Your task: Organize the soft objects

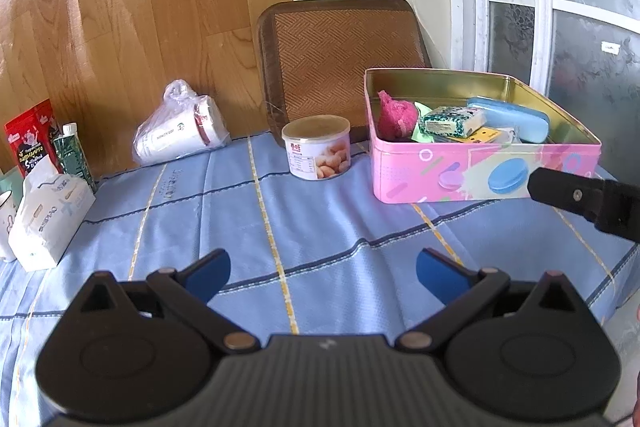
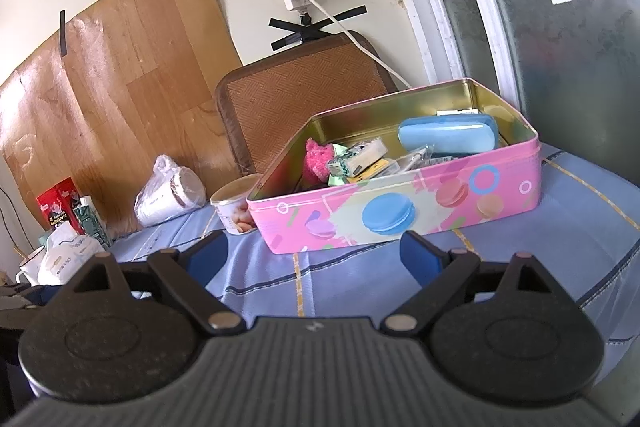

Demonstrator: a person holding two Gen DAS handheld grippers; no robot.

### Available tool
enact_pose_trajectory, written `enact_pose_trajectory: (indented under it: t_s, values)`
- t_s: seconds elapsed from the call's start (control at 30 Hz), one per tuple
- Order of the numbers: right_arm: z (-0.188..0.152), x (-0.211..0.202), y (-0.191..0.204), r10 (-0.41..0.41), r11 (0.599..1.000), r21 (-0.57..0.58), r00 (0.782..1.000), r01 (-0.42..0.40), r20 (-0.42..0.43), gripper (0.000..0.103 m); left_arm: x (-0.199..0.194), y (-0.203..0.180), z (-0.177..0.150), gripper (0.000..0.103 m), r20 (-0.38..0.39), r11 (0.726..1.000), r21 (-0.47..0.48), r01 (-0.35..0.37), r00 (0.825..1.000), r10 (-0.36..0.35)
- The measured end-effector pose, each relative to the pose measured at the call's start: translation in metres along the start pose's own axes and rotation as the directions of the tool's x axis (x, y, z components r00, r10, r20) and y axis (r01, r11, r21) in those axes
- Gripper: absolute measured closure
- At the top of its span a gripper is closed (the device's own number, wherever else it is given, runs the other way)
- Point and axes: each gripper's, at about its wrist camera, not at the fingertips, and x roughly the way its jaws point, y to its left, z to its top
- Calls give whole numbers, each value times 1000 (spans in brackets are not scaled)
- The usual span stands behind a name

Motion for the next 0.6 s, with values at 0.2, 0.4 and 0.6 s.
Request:
enact_pose_trajectory:
  t_s: [0.2, 0.4, 0.6]
  values:
    - [-1, 0, 0, 2, 1000, 1, 1000, -2, -2, 8, 2, -1, 0, 0, -13, 1000, 4, 3, 1000, -3]
    - [-1, -1, 1, 4, 1000, 1, 1000, -4, 0, 8, 3, -4, -1, 0, -22, 1000, 13, 8, 1000, -7]
    - [-2, -1, 2, 12, 1000, -3, 1000, -12, 3, 8, 3, -4, 0, 0, -23, 1000, 21, 9, 1000, -8]
